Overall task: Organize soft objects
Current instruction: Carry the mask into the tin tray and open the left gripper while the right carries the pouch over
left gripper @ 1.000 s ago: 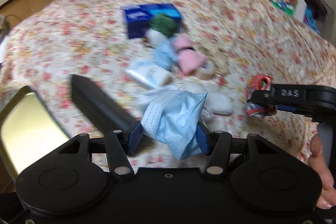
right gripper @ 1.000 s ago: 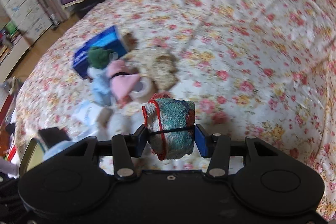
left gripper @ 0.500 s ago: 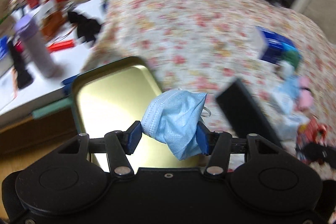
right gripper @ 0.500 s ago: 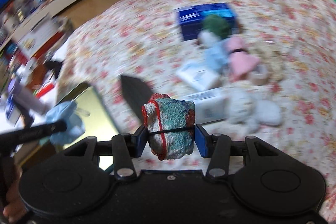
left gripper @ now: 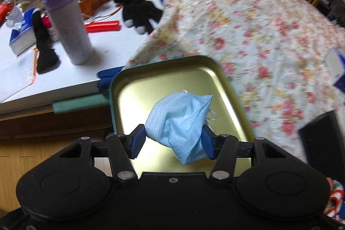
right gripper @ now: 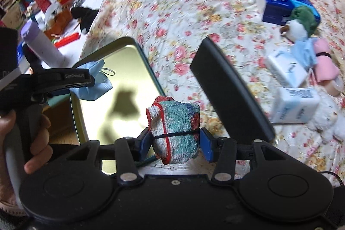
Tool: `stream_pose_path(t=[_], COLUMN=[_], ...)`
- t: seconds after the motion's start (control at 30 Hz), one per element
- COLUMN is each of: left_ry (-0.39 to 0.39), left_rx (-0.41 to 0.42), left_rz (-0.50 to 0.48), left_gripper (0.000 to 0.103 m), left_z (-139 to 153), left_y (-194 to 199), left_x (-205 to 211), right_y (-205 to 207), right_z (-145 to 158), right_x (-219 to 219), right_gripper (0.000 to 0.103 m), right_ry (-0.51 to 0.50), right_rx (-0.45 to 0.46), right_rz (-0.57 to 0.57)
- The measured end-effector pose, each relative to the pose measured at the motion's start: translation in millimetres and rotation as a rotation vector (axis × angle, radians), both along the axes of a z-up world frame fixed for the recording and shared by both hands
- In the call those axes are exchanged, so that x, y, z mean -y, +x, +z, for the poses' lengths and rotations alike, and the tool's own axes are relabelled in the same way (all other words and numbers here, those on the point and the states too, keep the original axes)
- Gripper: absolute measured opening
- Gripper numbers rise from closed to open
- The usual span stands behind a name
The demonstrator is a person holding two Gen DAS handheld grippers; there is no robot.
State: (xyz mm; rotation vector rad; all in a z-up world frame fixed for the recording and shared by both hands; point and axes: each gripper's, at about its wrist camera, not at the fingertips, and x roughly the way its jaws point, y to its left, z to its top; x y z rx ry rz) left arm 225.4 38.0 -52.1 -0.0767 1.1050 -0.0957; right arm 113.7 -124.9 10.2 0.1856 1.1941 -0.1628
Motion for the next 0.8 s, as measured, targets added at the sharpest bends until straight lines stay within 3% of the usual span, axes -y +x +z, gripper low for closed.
stream_pose_path(t=[0.13,0.23,0.4,0.63,0.8], left_ry=[-0.047,-0.025,-0.062,-0.047,-0.04], left_rx=[-0.071,-0.067,-0.087,-0.087,-0.096], left_rz=[0.007,0.02,0.04,0.052,0.052], left_gripper=[0.053,0.053,0.054,0.065,0.066], left_z=[-14.4,-13.6,-13.9,-15.4,-17.3], left_y=[5.3,8.0,11.8,12.4,13.4], left_x=[-9.6,-12.1,-15.5,-13.7,-11.8], right_y=[12.4,19.5,27.5,35.3,38.9], right_z=[-9.0,-14.2,-19.8,-27.0,-30.7], right_x=[-5.9,-12.5,-23.2,-28.3,-28.5], right_gripper=[0.047,0.047,0.047,0.047,0.049], right_ry=[-0.007,-0.007,-0.015,-0.012,0.003], right_rx=[-0.032,-0.046,-0.055,-0.07,-0.079], right_rz=[0.018,0.035,0.06,0.08,0.08])
